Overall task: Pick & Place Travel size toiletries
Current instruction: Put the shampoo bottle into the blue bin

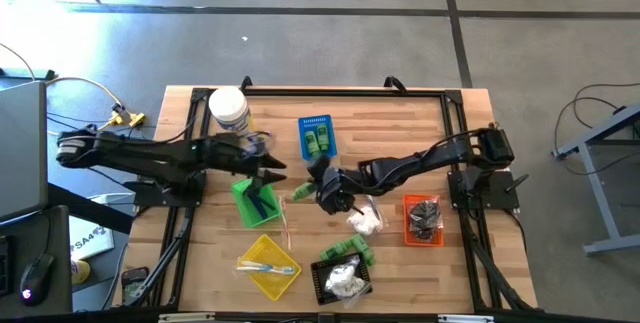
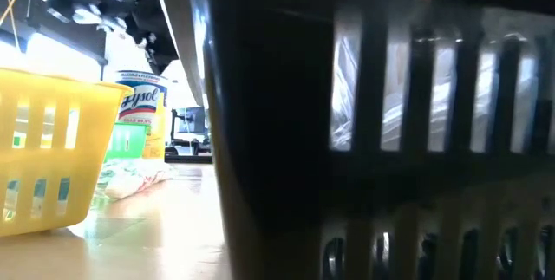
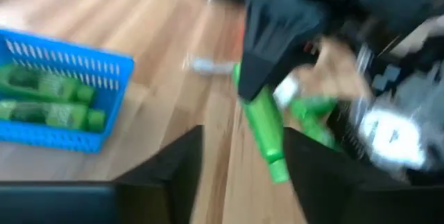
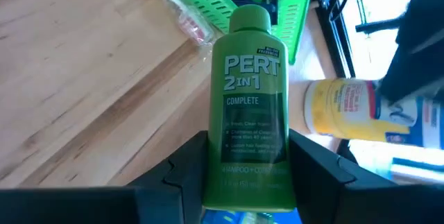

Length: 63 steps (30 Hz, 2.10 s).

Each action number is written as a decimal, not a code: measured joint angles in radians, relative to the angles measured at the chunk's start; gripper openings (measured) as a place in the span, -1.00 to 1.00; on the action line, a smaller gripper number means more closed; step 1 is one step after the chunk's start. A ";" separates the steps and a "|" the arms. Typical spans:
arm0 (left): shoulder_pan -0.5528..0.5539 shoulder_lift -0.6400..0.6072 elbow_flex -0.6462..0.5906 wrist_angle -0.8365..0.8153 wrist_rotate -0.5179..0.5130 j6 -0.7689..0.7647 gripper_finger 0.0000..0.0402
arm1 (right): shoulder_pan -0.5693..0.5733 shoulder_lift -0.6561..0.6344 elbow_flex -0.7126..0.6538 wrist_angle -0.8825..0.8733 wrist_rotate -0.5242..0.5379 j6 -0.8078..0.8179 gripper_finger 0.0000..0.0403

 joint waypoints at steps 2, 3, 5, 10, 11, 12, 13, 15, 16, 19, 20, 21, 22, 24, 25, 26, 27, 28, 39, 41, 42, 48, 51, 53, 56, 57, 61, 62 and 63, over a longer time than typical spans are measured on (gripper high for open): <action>0.000 0.080 0.083 -0.099 0.033 0.034 0.14 | 0.009 0.000 0.000 0.000 0.012 -0.006 -0.23; 0.000 0.122 0.123 -0.129 0.052 0.041 0.24 | 0.011 0.000 0.000 0.002 0.013 -0.006 -0.21; 0.000 0.195 0.195 -0.178 0.100 0.052 0.41 | 0.015 0.000 0.000 0.006 0.025 -0.008 -0.19; 0.000 0.364 0.358 -0.279 0.174 0.067 0.65 | 0.025 0.000 0.000 0.009 0.079 -0.068 -0.22; 0.000 0.392 0.391 -0.314 0.164 0.070 0.67 | 0.028 0.000 0.000 0.009 0.092 -0.076 -0.22; 0.000 0.418 0.422 -0.343 0.148 0.078 0.67 | 0.033 0.000 0.000 0.012 0.106 -0.083 -0.22; 0.000 0.442 0.449 -0.375 0.134 0.086 0.68 | 0.036 0.000 0.000 0.018 0.123 -0.090 -0.22; 0.001 0.480 0.489 -0.420 0.108 0.094 0.68 | 0.044 0.000 0.000 0.024 0.155 -0.109 -0.20; 0.001 0.499 0.505 -0.420 0.099 0.096 0.68 | 0.047 0.000 0.000 0.026 0.167 -0.114 -0.20; 0.001 0.527 0.536 -0.445 0.092 0.118 0.68 | 0.054 0.000 0.000 0.021 0.191 -0.112 -0.20; 0.001 0.534 0.540 -0.442 0.089 0.119 0.68 | 0.054 0.000 0.000 0.017 0.191 -0.106 -0.21; 0.001 0.538 0.541 -0.443 0.089 0.123 0.68 | 0.053 0.000 0.000 0.015 0.191 -0.104 -0.21; 0.001 0.540 0.541 -0.444 0.089 0.133 0.68 | 0.053 0.000 0.000 0.015 0.192 -0.102 -0.21; 0.001 0.539 0.542 -0.442 0.085 0.139 0.65 | 0.054 0.000 0.000 0.016 0.200 -0.101 -0.20; 0.001 0.538 0.542 -0.442 0.083 0.139 0.61 | 0.054 0.000 0.000 0.017 0.202 -0.101 -0.19; 0.001 0.538 0.542 -0.445 0.082 0.139 0.56 | 0.054 0.000 0.000 0.018 0.202 -0.099 -0.19; 0.001 0.538 0.542 -0.446 0.082 0.140 0.50 | 0.054 0.000 0.000 0.020 0.202 -0.099 -0.19; 0.001 0.538 0.542 -0.445 0.083 0.143 0.42 | 0.054 0.000 0.000 0.024 0.202 -0.099 -0.19; 0.000 0.538 0.542 -0.456 0.135 0.250 -0.63 | 0.051 0.000 0.000 0.055 0.193 -0.069 -0.08; 0.000 0.538 0.542 -0.455 0.138 0.263 -0.63 | 0.051 0.000 0.000 0.056 0.210 -0.066 -0.05; 0.000 0.538 0.542 -0.454 0.137 0.271 -0.63 | 0.051 0.000 0.000 0.056 0.217 -0.057 -0.03; 0.001 0.538 0.542 -0.461 0.087 0.277 -0.63 | 0.032 -0.042 0.000 -0.054 0.278 0.110 -0.02; 0.001 0.524 0.543 -0.470 0.066 0.282 -0.63 | -0.022 -0.110 0.001 -0.158 0.132 0.275 -0.02; 0.001 0.526 0.541 -0.471 0.049 0.296 -0.63 | -0.065 -0.160 0.001 -0.225 -0.003 0.380 -0.03; 0.001 0.514 0.541 -0.466 -0.006 0.303 -0.63 | -0.111 -0.222 -0.013 -0.243 -0.163 0.461 -0.05; 0.006 0.512 0.541 -0.453 -0.034 0.303 -0.63 | -0.121 -0.247 -0.035 -0.239 -0.203 0.472 -0.06; 0.059 0.514 0.541 -0.459 -0.109 0.294 -0.63 | -0.130 -0.329 -0.150 -0.141 -0.293 0.486 -0.12; 0.081 0.514 0.541 -0.462 -0.114 0.288 -0.63 | -0.132 -0.353 -0.191 -0.118 -0.290 0.494 -0.14; 0.105 0.514 0.538 -0.461 -0.115 0.279 -0.63 | -0.133 -0.381 -0.232 -0.064 -0.293 0.503 -0.17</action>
